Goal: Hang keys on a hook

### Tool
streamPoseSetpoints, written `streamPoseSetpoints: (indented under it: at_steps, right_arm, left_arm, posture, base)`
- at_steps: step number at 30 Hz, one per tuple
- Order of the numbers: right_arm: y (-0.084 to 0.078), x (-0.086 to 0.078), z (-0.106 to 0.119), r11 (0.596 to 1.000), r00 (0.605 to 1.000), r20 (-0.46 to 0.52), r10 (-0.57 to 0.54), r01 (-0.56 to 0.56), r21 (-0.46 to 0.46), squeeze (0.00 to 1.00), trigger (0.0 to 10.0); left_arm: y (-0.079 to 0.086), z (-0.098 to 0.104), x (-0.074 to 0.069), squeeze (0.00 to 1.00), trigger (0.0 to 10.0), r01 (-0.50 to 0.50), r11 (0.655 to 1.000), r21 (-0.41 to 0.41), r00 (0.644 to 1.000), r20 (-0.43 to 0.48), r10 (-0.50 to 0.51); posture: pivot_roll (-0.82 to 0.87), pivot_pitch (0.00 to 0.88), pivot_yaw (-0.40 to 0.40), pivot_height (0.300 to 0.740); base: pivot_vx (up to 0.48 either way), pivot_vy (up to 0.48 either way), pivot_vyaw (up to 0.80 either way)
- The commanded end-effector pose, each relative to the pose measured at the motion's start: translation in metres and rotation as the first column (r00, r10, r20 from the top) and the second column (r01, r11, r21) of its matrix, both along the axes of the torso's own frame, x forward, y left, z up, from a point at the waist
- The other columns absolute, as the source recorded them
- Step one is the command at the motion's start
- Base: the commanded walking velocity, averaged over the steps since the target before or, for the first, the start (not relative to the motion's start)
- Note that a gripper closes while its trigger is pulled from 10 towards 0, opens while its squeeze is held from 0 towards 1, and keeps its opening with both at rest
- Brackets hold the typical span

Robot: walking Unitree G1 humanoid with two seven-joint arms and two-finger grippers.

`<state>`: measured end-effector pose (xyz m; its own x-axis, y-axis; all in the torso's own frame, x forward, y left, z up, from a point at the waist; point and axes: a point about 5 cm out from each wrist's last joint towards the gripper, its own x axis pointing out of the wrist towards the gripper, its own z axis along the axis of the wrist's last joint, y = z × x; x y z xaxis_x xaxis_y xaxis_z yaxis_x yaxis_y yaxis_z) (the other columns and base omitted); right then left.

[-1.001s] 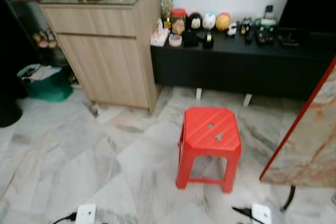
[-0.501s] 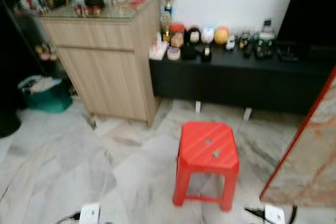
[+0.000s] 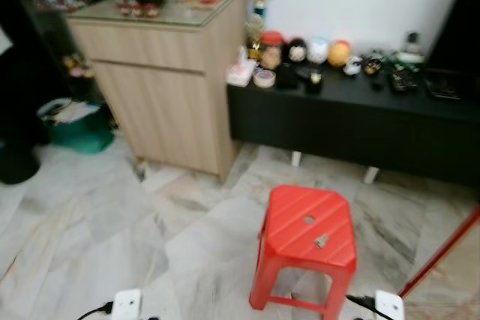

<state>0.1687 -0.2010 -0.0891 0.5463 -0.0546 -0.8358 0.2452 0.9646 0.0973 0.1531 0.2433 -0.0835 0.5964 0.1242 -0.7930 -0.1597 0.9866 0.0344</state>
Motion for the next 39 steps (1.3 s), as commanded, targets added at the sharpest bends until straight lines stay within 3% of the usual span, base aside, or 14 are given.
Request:
streamPoseSetpoints:
  at_steps: [1,24,31,36,39]
  right_arm:
    - [-0.011,-0.009,-0.002,0.999,1.0,-0.02,-0.024,0.023,-0.022,0.0,10.0]
    - [-0.011,-0.009,-0.002,1.0,1.0,-0.007,-0.024,0.024,-0.017,0.0,10.0]
    - [-0.012,-0.008,-0.001,1.0,1.0,0.007,-0.019,0.019,-0.02,0.0,10.0]
    - [-0.023,0.002,0.007,0.996,0.994,0.089,-0.056,0.062,-0.059,0.0,10.0]
    - [-0.028,0.018,0.018,0.996,0.979,0.199,-0.05,0.064,-0.068,0.0,10.0]
  left_arm:
    - [-0.007,0.002,0.008,0.0,10.0,0.005,1.0,-0.015,1.0,0.021,-0.005]
    - [-0.007,0.001,0.006,0.0,10.0,0.015,1.0,-0.017,1.0,0.017,-0.014]
    - [-0.005,0.002,0.006,0.0,10.0,0.015,1.0,-0.003,1.0,0.021,-0.015]
    - [0.0,0.009,0.016,0.0,10.0,-0.039,0.998,-0.041,0.994,0.102,0.043]
    - [0.003,0.025,0.04,0.0,10.0,-0.046,0.998,-0.051,0.967,0.249,0.058]
  posture:
    - [-0.01,0.0,0.005,0.74]
    - [-0.02,0.0,0.01,0.74]
    - [-0.01,0.0,0.008,0.74]
    - [-0.02,0.0,0.005,0.74]
    - [-0.02,0.0,-0.004,0.74]
  base:
    - [0.27,0.0,0.0]
    - [0.272,0.0,0.0]
    - [0.0,0.0,0.0]
    - [0.0,0.0,0.0]
    - [0.0,0.0,0.0]
